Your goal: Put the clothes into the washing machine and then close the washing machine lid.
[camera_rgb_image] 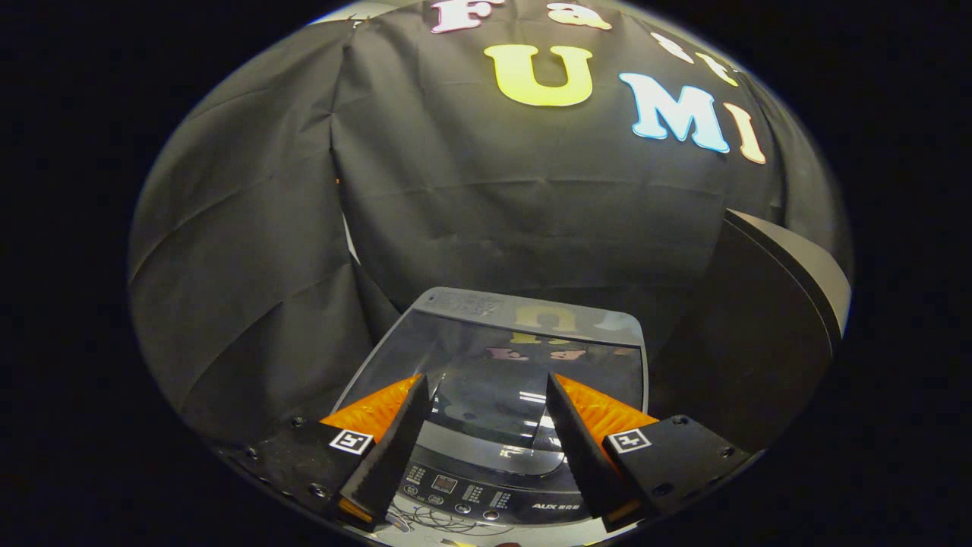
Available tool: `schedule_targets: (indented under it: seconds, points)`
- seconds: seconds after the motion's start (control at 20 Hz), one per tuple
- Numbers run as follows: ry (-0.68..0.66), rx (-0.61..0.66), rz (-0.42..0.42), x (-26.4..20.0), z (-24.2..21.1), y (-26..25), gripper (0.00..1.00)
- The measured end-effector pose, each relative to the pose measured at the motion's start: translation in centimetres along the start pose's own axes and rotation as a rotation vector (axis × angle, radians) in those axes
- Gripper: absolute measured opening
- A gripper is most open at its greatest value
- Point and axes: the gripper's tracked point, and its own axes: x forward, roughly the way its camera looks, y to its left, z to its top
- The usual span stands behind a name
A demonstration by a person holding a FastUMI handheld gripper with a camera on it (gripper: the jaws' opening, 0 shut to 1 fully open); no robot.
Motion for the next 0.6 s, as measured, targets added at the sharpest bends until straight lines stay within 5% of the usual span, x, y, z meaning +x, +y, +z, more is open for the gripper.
schedule_targets:
  seconds: [0.6]
  points:
    - [-0.255,-0.023,0.097,-17.7,0.8,-3.3,0.96]
